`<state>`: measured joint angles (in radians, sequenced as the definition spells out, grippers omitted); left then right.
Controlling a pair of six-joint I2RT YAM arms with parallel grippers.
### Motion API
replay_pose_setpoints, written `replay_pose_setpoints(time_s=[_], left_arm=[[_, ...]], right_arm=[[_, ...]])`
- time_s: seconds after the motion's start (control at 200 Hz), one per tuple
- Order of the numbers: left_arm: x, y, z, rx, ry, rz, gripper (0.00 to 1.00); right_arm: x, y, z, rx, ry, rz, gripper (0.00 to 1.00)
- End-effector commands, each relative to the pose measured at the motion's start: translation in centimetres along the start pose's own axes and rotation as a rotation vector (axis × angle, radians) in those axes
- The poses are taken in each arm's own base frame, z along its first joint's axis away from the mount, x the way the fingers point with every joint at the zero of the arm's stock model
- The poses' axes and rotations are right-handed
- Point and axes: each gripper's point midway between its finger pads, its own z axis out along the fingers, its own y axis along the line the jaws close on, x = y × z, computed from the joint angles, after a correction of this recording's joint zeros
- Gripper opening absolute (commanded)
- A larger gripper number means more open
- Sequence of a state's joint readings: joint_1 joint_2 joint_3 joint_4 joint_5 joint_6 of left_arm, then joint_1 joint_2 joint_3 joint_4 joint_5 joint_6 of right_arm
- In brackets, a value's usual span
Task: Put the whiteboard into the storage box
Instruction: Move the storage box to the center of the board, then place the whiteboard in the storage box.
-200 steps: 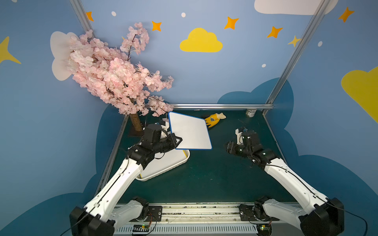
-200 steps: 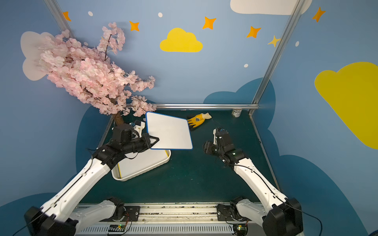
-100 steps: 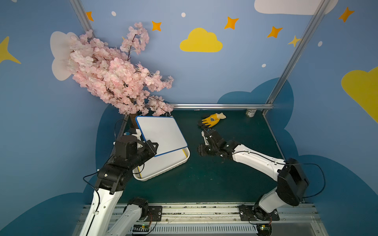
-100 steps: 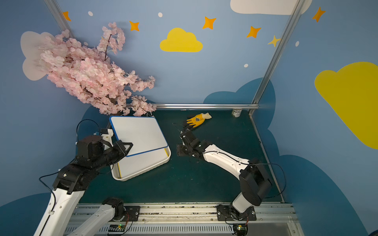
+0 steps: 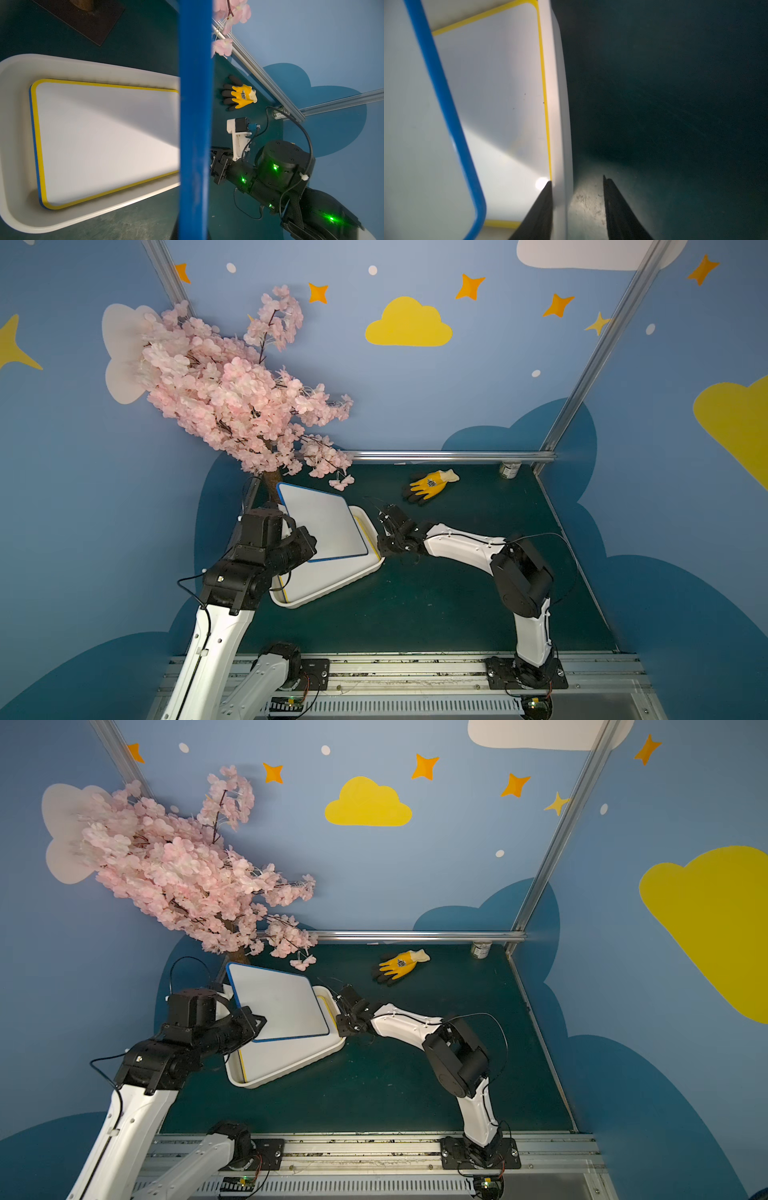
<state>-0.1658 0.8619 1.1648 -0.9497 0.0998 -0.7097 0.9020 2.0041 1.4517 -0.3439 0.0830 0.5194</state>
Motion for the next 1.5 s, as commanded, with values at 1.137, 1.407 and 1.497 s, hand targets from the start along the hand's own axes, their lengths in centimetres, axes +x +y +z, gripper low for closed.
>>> replay_pose_setpoints(time_s=[1.137, 1.407, 1.497], left_arm=[[4.5, -3.5, 6.5, 0.378, 0.177, -0.142, 0.03], [5.6, -3.0, 7.2, 0.377, 0.212, -0.144, 0.03], [6.2, -2.7, 7.6, 0.371, 0.231, -0.126, 0.03]], right_arm=[[5.3, -11.1, -5.2, 0.120, -0.042, 0.389, 0.30], [5.1, -11.3, -5.6, 0.080, -0.065, 0.395, 0.45], [4.9, -11.4, -5.8, 0.078, -0.074, 0.390, 0.48]])
